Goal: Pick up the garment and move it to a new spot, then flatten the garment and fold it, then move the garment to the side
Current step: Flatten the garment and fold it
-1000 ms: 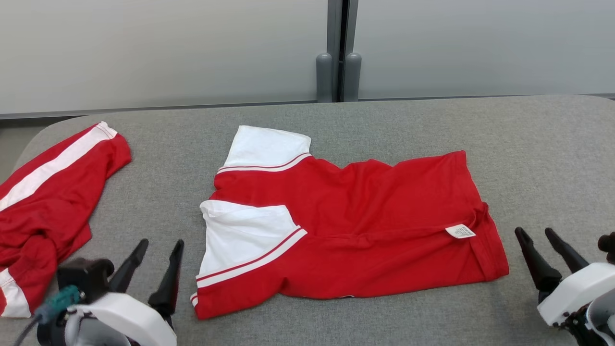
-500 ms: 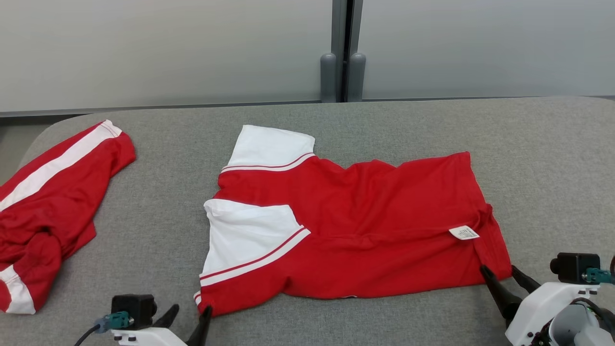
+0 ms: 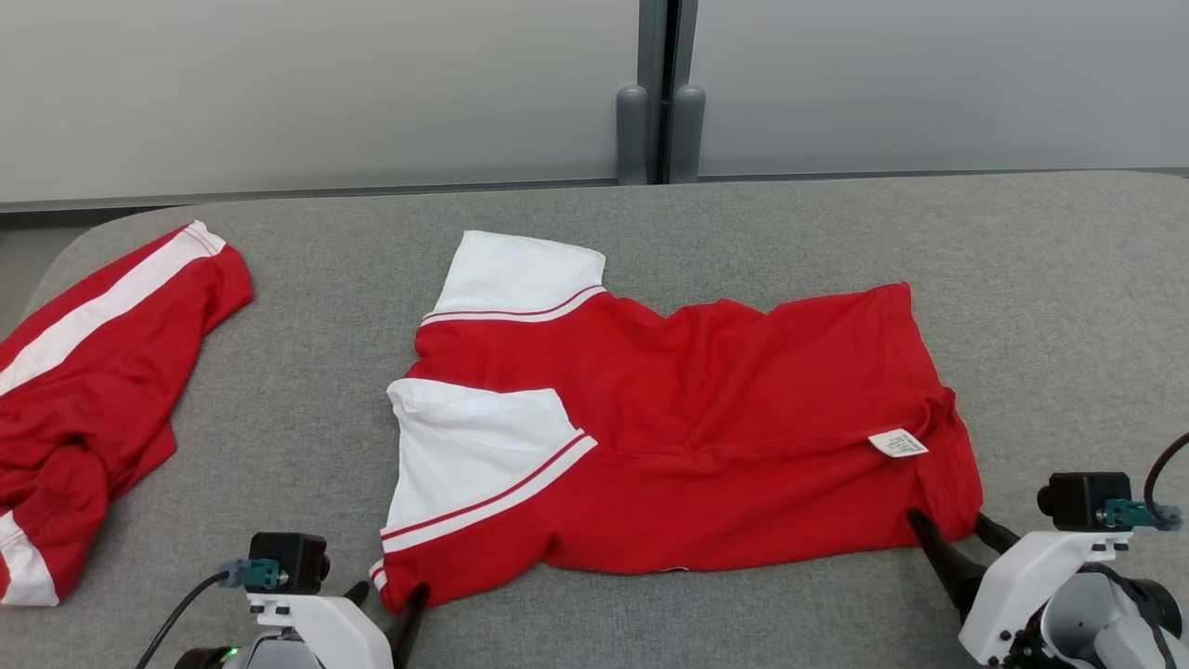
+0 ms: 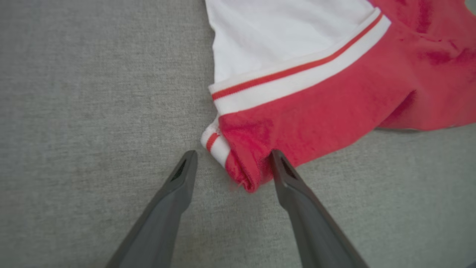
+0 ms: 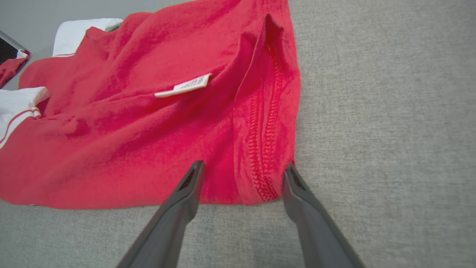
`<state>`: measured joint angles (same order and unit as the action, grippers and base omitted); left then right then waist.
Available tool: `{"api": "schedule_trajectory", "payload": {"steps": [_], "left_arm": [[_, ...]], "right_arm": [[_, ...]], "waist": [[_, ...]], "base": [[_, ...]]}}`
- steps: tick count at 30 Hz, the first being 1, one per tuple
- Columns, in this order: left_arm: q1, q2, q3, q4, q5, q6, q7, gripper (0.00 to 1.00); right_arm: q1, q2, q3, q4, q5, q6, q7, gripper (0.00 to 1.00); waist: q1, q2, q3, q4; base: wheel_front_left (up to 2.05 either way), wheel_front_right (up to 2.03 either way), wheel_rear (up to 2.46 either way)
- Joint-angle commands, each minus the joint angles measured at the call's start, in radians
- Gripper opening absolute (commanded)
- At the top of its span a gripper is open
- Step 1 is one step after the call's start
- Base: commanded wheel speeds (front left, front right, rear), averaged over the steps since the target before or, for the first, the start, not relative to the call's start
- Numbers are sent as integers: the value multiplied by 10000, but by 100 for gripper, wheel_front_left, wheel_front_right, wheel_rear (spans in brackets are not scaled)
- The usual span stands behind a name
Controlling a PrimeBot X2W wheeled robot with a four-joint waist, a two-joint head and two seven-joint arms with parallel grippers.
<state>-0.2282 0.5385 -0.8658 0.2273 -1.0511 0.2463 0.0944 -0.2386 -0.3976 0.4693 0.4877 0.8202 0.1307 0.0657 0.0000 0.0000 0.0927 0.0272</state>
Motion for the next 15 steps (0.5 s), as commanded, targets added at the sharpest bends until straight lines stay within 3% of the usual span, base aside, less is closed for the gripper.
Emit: {"api": "schedule_trajectory", "payload": {"steps": [1,2,3,4,5,8,15], "left_arm": [[-186,-30,17,125,-126,-14,126,100],[-218,-77,6,225,-195,-33,257,82],[-256,-90,-51,336,-205,-93,355,49],[-285,-114,-84,416,-230,-130,419,19],[-301,-150,-106,491,-237,-182,444,0],[-353,-154,-104,497,-234,-271,376,0],[-129,523,-207,-395,-264,-198,912,0]], "right_arm": [[111,29,-75,-70,-89,4,123,95],[131,64,-114,-98,-127,4,197,74],[149,94,-146,-136,-170,4,277,46],[159,108,-159,-170,-235,4,345,29],[175,131,-191,-214,-278,4,393,0],[222,117,-312,-412,-354,4,534,0],[745,-425,-733,-1345,93,4,1453,0]], "waist": [[0,0,17,-8],[0,0,19,-8],[0,0,21,-15],[0,0,24,-25],[0,0,25,-33],[0,0,-20,-28],[0,0,-211,26]], "base": [[0,0,0],[0,0,0],[0,0,0],[0,0,0],[0,0,0],[0,0,0],[0,0,0]]}}
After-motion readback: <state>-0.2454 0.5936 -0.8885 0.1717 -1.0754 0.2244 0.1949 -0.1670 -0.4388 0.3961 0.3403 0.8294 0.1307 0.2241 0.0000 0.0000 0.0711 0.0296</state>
